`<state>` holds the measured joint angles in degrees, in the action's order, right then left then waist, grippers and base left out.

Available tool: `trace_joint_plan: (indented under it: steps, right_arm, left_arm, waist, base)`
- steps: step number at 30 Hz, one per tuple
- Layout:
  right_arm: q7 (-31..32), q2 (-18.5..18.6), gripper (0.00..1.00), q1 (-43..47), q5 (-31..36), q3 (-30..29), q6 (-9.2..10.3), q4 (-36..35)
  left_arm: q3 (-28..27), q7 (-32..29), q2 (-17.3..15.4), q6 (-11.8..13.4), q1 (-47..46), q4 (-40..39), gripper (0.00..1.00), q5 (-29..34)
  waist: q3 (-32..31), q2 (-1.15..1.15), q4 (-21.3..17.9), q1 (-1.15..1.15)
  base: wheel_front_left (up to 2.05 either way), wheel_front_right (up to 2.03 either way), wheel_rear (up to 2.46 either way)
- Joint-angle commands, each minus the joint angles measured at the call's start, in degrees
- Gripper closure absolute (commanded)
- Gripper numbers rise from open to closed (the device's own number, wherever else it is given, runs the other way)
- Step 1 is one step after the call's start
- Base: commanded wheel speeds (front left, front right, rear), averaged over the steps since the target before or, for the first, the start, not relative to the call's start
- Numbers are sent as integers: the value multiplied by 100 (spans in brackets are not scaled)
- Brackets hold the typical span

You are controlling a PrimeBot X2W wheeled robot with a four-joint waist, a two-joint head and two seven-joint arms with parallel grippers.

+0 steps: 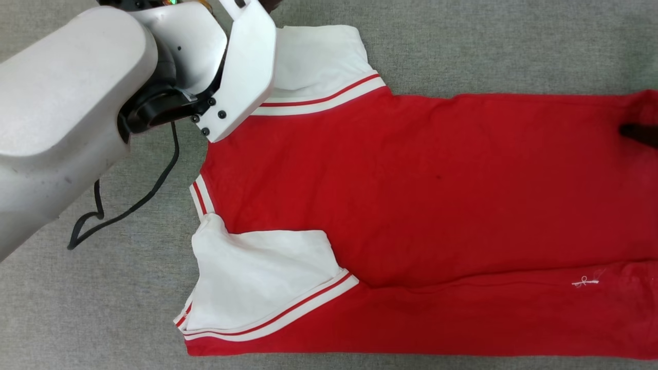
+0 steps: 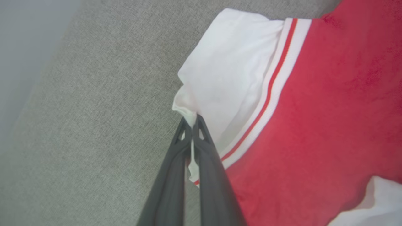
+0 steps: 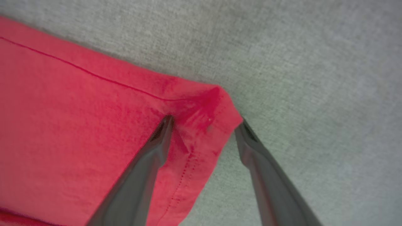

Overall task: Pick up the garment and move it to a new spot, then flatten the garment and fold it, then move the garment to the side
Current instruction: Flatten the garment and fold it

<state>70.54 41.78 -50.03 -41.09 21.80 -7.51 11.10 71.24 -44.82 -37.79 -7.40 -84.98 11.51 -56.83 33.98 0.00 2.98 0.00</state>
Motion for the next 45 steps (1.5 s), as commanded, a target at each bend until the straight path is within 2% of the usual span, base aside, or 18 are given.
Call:
trace_joint_plan:
  steps: [1, 3, 4, 5, 11, 17, 23, 29, 37, 45]
  right_arm:
    - [-19, -115, 0, 278, -73, 227, 5, 129]
    - [-66, -120, 0, 433, -125, 357, 5, 161]
    - [-129, -137, 18, 473, -172, 364, 5, 184]
    - [-182, -164, 100, 475, -203, 374, 5, 199]
    - [-653, -68, 100, 263, -300, 337, 5, 157]
    - [-1228, 37, 100, 332, -489, 438, 5, 49]
    - [-1646, 183, 100, 621, -667, 637, 5, -119]
    - [-1970, 375, 100, 1050, -774, 740, 5, -250]
    - [-2269, 602, 100, 1727, -877, 788, 5, -329]
    - [-2589, 791, 100, 2631, -1006, 803, 5, -549]
  left_arm:
    - [23, 40, -4, 2, -69, 5, 100, -39]
    - [53, 83, -12, 2, -105, 22, 100, -45]
    - [71, 117, -17, 2, -111, 36, 100, -54]
    - [90, 137, -26, 2, -104, 52, 100, -61]
    - [156, 338, -70, 1, 98, 193, 100, -123]
    - [178, 607, -181, 1, 374, 228, 100, -151]
    - [199, 729, -461, 1, 738, -101, 100, -143]
    - [202, 736, -735, 12, 1230, -495, 100, -186]
    - [209, 715, -1051, 164, 2080, -994, 100, -273]
    - [212, 619, -1304, 283, 3051, -1446, 100, -277]
  waist:
    - [50, 0, 30, 0]
    - [73, 0, 33, 0]
    - [77, 0, 32, 0]
    - [68, 0, 23, 0]
    - [-214, 0, -44, 0]
    - [-824, 0, -140, 0]
    - [-1385, 0, -235, 0]
    - [-1807, 0, -223, 0]
    - [-2269, 0, -141, 0]
    - [-2460, 0, -52, 0]
  base:
    - [0, 0, 0]
    - [0, 0, 0]
    - [0, 0, 0]
    - [0, 0, 0]
    - [0, 0, 0]
    - [0, 0, 0]
    - [0, 0, 0]
    - [0, 0, 0]
    - [0, 0, 0]
    - [0, 0, 0]
